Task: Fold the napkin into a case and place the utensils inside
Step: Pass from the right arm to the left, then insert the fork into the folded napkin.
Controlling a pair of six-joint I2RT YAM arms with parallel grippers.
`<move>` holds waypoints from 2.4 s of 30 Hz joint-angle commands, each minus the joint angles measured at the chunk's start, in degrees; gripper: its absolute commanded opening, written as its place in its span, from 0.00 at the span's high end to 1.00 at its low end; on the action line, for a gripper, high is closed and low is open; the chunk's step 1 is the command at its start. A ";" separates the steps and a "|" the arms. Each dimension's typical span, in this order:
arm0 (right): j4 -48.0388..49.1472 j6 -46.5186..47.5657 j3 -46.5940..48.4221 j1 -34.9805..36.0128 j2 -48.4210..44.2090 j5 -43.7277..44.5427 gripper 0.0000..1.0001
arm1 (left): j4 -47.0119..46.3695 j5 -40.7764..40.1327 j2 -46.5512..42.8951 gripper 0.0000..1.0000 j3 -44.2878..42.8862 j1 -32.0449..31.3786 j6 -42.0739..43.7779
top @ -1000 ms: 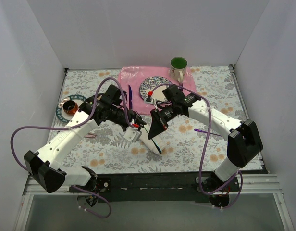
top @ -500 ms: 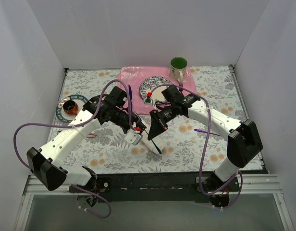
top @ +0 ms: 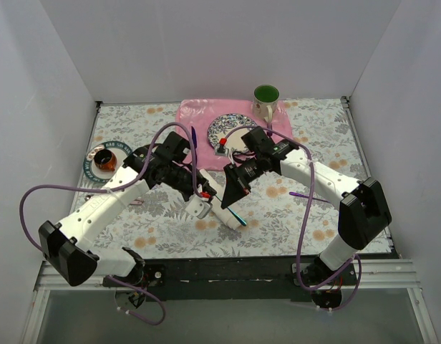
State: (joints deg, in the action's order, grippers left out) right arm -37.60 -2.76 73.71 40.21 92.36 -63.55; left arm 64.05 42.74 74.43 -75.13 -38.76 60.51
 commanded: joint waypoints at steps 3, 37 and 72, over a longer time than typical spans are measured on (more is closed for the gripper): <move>1.48 0.48 2.84 0.49 -0.42 -3.25 0.75 | -1.56 -1.78 -0.26 1.00 -0.19 -0.44 -1.88; -2.47 4.08 10.66 -21.92 -2.88 9.67 0.01 | -12.29 -6.71 9.93 1.00 11.50 23.56 24.47; -0.45 3.20 5.65 -22.54 -4.82 8.71 0.01 | -10.62 5.15 19.34 1.00 10.01 23.29 39.59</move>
State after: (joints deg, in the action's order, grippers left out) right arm -39.38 0.23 79.70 17.74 89.54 -53.93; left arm 51.86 41.60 93.10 -63.64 -15.33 83.57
